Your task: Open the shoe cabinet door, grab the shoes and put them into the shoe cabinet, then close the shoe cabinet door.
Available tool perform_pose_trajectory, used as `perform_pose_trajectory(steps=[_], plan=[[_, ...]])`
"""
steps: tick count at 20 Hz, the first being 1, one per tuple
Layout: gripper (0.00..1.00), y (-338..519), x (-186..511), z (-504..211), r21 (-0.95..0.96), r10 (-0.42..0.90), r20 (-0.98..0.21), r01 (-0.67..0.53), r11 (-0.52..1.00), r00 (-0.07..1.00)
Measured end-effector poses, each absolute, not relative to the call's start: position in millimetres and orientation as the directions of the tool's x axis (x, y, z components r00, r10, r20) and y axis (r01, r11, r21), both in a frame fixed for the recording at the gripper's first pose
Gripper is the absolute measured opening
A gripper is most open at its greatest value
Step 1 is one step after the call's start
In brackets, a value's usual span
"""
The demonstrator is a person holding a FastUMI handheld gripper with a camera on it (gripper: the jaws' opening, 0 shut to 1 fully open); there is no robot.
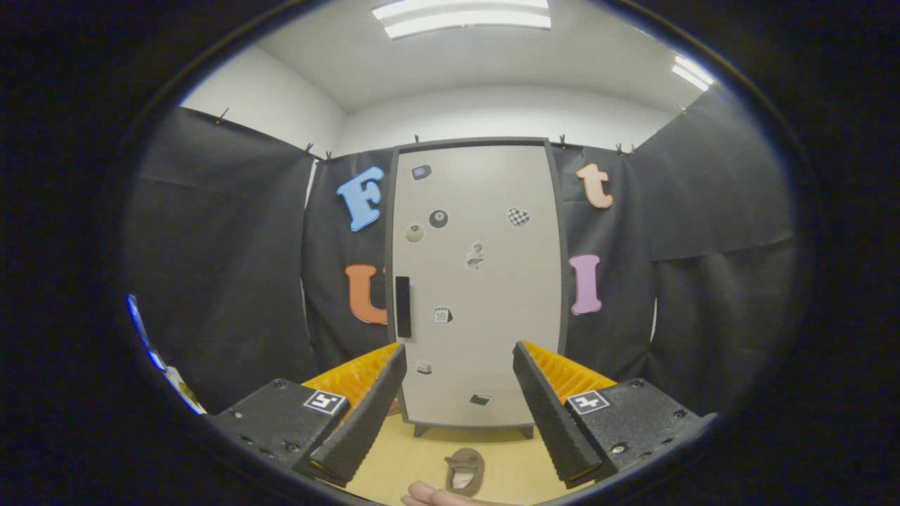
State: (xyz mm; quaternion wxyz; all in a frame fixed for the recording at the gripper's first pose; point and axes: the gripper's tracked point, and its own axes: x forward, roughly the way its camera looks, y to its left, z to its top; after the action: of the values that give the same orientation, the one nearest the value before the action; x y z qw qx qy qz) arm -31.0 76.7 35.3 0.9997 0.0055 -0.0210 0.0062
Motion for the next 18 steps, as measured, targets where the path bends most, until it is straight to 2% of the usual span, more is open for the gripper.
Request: perform_pose_trajectory(steps=[5, 13, 18], plan=[[0.99, 104.0, 18.9, 21.5, 0.071, 0.045, 0.017, -0.046, 0.996, 0.999], [0.98, 141.9, 132.3, 27.1, 0.041, 0.039, 0.09, -0.043, 0.998, 0.995], [0.95, 163.4, 200.3, 0.7, 0.092, 0.044, 0.01, -0.044, 0.995, 0.999]])
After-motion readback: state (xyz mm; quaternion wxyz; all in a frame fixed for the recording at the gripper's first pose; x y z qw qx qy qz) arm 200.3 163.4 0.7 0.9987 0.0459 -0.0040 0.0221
